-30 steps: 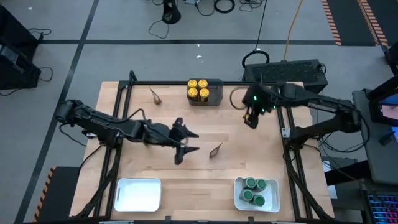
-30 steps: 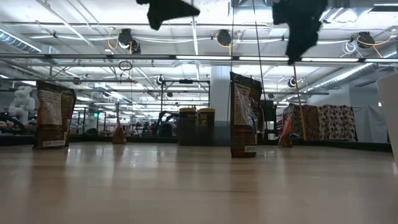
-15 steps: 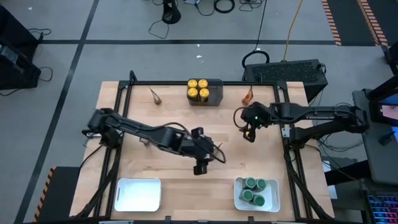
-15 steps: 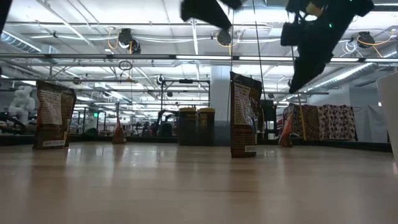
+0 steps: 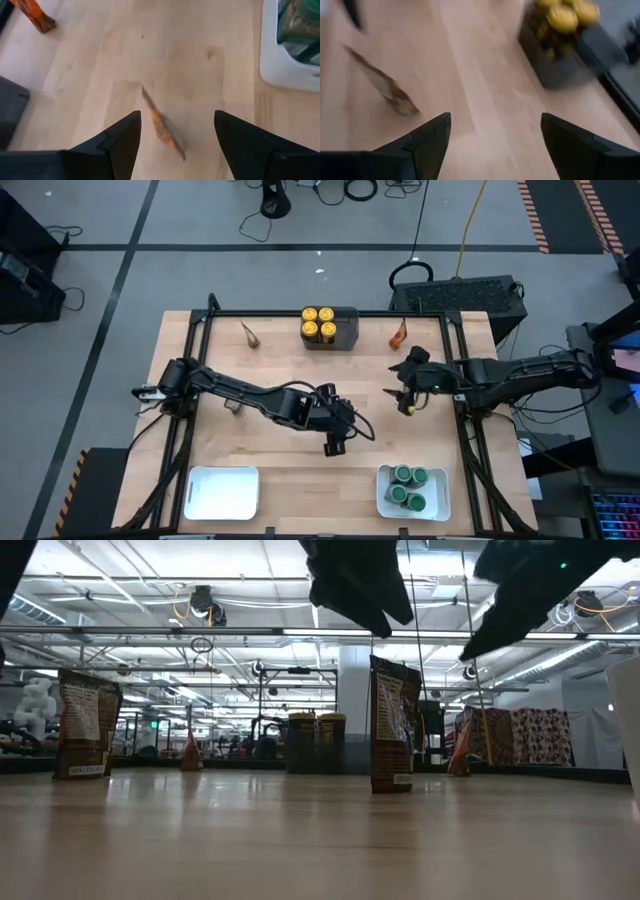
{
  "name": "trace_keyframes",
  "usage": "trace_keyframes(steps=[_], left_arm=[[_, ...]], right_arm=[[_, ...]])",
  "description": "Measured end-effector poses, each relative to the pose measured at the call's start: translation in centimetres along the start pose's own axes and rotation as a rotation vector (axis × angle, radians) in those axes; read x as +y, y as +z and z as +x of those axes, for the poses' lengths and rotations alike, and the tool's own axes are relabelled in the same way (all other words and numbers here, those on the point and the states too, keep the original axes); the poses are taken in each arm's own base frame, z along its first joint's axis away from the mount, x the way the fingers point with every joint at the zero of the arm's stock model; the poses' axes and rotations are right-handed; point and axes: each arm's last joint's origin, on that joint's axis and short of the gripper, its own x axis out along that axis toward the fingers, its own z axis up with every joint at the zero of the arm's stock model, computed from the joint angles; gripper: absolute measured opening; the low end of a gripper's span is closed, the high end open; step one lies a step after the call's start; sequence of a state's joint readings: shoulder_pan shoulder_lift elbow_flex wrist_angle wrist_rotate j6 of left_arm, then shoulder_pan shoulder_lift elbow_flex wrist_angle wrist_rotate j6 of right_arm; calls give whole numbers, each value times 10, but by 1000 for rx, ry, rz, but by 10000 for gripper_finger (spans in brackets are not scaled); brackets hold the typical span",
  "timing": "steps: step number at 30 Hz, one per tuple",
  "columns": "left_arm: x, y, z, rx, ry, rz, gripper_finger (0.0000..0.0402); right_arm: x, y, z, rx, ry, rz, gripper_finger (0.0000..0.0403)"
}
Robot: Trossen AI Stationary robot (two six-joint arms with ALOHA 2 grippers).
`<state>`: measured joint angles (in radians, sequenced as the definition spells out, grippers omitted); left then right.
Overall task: Sort spices by type
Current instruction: Put the bottom right orange seasoning pack into the left white bin
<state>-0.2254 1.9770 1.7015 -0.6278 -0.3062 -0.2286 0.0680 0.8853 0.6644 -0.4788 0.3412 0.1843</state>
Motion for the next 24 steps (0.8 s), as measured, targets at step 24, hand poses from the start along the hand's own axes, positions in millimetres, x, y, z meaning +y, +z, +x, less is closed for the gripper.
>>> trace_keyframes(steps=[24], left_arm=[[22,-14,50,121,7,-60,239]], right_arm=[[18,-28,-3,-216,167,27,292]])
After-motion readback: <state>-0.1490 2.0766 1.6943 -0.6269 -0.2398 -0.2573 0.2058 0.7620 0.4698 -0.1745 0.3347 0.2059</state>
